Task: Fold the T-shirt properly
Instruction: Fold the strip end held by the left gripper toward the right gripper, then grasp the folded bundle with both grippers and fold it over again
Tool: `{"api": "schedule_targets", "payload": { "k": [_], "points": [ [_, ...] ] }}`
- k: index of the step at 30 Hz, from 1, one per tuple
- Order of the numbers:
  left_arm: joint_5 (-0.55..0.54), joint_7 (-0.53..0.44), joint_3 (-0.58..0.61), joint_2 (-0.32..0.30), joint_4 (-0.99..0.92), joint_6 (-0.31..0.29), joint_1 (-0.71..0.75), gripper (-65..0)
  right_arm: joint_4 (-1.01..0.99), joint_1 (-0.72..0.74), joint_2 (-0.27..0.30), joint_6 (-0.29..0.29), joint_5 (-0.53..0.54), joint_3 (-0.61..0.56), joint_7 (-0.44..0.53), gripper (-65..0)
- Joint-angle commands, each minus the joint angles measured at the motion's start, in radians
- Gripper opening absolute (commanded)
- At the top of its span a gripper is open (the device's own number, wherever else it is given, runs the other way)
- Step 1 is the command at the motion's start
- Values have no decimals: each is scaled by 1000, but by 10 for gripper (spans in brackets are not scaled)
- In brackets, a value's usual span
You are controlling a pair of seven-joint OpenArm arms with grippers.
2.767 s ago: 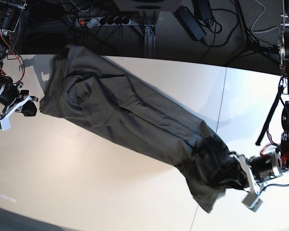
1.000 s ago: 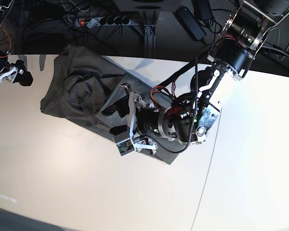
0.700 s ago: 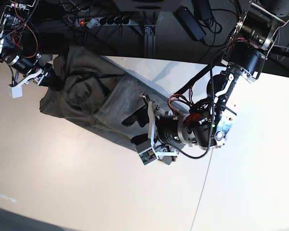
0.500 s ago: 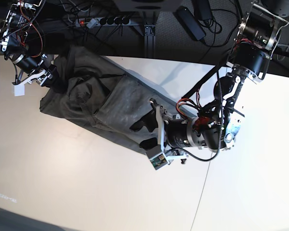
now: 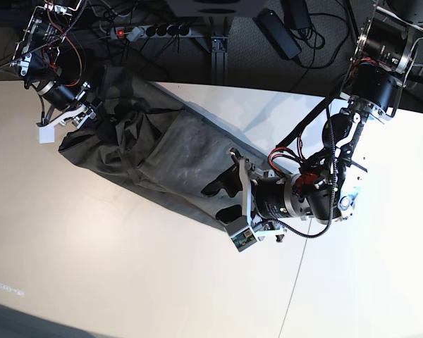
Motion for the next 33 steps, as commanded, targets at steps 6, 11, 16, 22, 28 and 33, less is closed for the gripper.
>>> {"api": "schedule_targets", "payload": {
  "k": [6, 11, 16, 22, 28, 33],
  "points": [
    [-31, -22, -6, -2, 16, -18, -24, -281, -3, 7, 1, 67, -55, -1, 4, -650],
    [-31, -29, -8, -3, 16, -18, -25, -281, -3, 10, 7, 67, -101, -1, 54, -650],
    [-32, -35, -57, -3, 16, -18, -24, -281, -3, 10, 89, 66, -192, 11, 101, -650],
    [-61, -18, -168, -3, 16, -18, 1, -281, -4, 11, 291, 66, -206, 66, 113, -650],
    [-81, 10, -234, -3, 16, -18, 76, -281, -63, 70, 512, 66, -206, 68, 131, -650],
    [-81, 9, -234, -3, 16, -18, 153, -281, -238, 231, 620, 67, -204, 53, 131, -650]
  ]
}}
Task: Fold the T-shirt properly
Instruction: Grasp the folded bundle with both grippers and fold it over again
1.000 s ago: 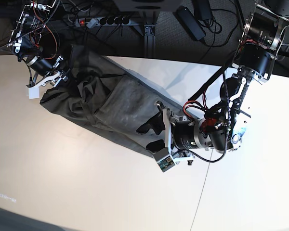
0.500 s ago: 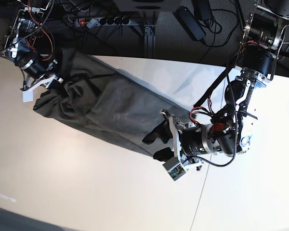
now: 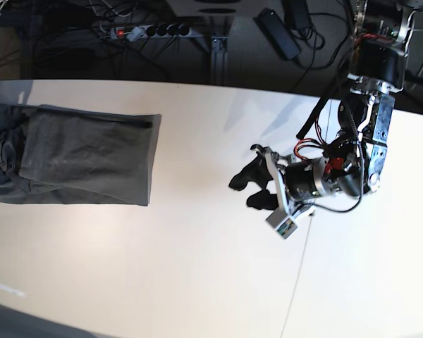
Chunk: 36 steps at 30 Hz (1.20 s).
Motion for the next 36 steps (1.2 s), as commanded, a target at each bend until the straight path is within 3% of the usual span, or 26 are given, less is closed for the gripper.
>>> {"api": "schedule_targets", "payload": {
  "k": [1, 5, 10, 19, 26, 32, 36],
  "points": [
    [-18, -19, -5, -3, 16, -15, -4, -281, -17, 45, 44, 61, 9, -6, 18, -650],
    [-51, -23, -5, 3, 16, -16, 46, -281, -71, 156, 82, 61, 13, -112, 6, -650],
    [-33, -42, -5, 26, 13, -23, 94, -281, -22, 266, 82, 60, 55, -249, -72, -650],
    [-12, -95, -5, 31, 9, -23, 137, -281, 211, 287, 59, 61, 71, -523, -159, -650],
    [20, -104, -5, 42, -2, -23, 146, -281, 395, 287, 55, 60, -20, -744, -159, -650],
    [20, -163, -5, 51, -107, -23, 147, -281, 418, 287, -4, 60, -83, -871, -159, -650],
    [24, -149, -5, 84, -199, -23, 145, -281, 459, 287, -37, 60, -127, -930, -159, -650]
  ]
}}
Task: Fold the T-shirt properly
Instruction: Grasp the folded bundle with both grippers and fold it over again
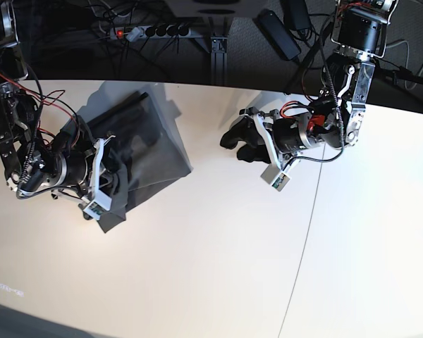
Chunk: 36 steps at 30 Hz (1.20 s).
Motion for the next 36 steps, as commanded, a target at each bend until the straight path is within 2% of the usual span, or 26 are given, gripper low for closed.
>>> {"api": "schedule_targets", "payload": {
  "k": [1, 12, 17, 23, 26, 31, 36],
  "points": [
    [10, 20, -1, 1, -6, -18, -11, -281, 28, 23, 8, 59, -2, 3, 16, -650],
    [-21, 147, 5, 19, -13, -18, 22, -285, 52, 23, -31, 59, -28, 0, 16, -650],
    [-20, 128, 8, 19, -13, -18, 57, -486, 52, 23, -37, 59, -15, 0, 20, -650],
    [33, 88, 65, 19, -13, -18, 63, -649, 53, 23, -39, 59, 36, 0, 20, -650],
    [68, 54, 129, 20, -13, -18, 63, -650, 71, 23, -39, 60, 47, 0, 19, -650],
    [188, -40, 233, 20, -13, -18, 49, -650, 115, 23, -39, 60, 55, -4, 18, -650],
    [247, -66, 253, 37, -13, -18, 21, -650, 156, 22, -38, 60, 47, -59, 15, -650]
  ]
}}
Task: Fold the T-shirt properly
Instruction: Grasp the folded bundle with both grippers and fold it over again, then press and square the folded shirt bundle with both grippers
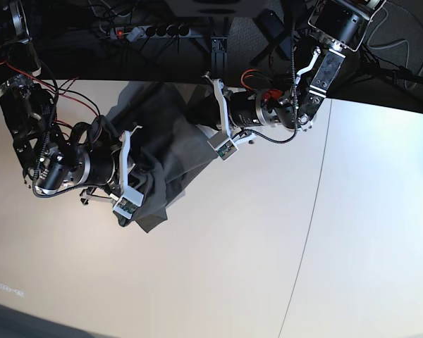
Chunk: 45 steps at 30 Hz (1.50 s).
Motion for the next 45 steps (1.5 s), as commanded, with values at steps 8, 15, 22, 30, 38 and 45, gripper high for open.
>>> {"api": "schedule_targets", "payload": {
  "k": [8, 15, 22, 30, 38, 45],
  "points": [
    [97, 45, 0, 66, -3, 8, -4, -650, 73, 22, 11, 60, -128, -190, 16, -650],
    [126, 26, -2, 74, -4, 8, -5, -650, 81, 22, 10, 56, -161, -315, 6, -489],
    [141, 23, -2, 72, -4, 8, -5, -650, 174, 22, 10, 57, -87, -317, -6, -359],
    [148, 24, -61, 72, -4, 8, -4, -650, 212, 25, 10, 56, -123, -299, 21, -359],
    [147, 27, -312, 72, 7, 8, -11, -650, 210, 25, 10, 29, -225, -65, 137, -650],
    [32, 127, -520, 60, 89, 12, -54, -650, 155, 25, 10, 29, -234, 159, 235, -650]
  ]
}}
